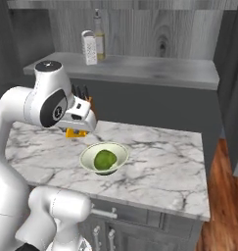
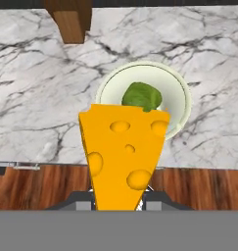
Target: Pick the cheese from the fridge and the cheese grater from the cabinet and place them next to the salad bowl.
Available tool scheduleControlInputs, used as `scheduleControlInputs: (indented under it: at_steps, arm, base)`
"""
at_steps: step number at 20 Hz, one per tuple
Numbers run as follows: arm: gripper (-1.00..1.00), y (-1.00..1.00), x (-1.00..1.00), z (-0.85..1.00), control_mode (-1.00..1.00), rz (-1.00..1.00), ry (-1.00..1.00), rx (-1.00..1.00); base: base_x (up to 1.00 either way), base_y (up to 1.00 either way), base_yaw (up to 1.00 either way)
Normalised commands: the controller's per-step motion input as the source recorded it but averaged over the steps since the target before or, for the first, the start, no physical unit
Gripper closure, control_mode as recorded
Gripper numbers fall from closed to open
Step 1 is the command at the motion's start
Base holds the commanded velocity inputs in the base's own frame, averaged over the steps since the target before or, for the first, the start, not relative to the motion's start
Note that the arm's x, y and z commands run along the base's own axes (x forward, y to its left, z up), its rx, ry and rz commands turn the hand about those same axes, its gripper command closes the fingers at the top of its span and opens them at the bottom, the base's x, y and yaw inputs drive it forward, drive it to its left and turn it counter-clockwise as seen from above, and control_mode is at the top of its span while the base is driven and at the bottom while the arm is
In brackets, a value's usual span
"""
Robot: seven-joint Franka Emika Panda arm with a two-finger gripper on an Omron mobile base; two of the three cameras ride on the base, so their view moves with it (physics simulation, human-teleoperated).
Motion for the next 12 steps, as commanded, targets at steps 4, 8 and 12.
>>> scheduleControlInputs:
  at_steps: [4, 8, 12]
  arm:
    - [1.00, 0.00, 0.00, 0.00, 1.00, 0.00, 0.00, 0.00]
    - [1.00, 0.00, 0.00, 0.00, 1.00, 0.00, 0.00, 0.00]
    - [1.00, 0.00, 0.00, 0.00, 1.00, 0.00, 0.00, 0.00]
  base:
    - [0.56, -0.03, 0.10]
    - [0.55, 0.00, 0.04]
    - [0.49, 0.00, 0.03]
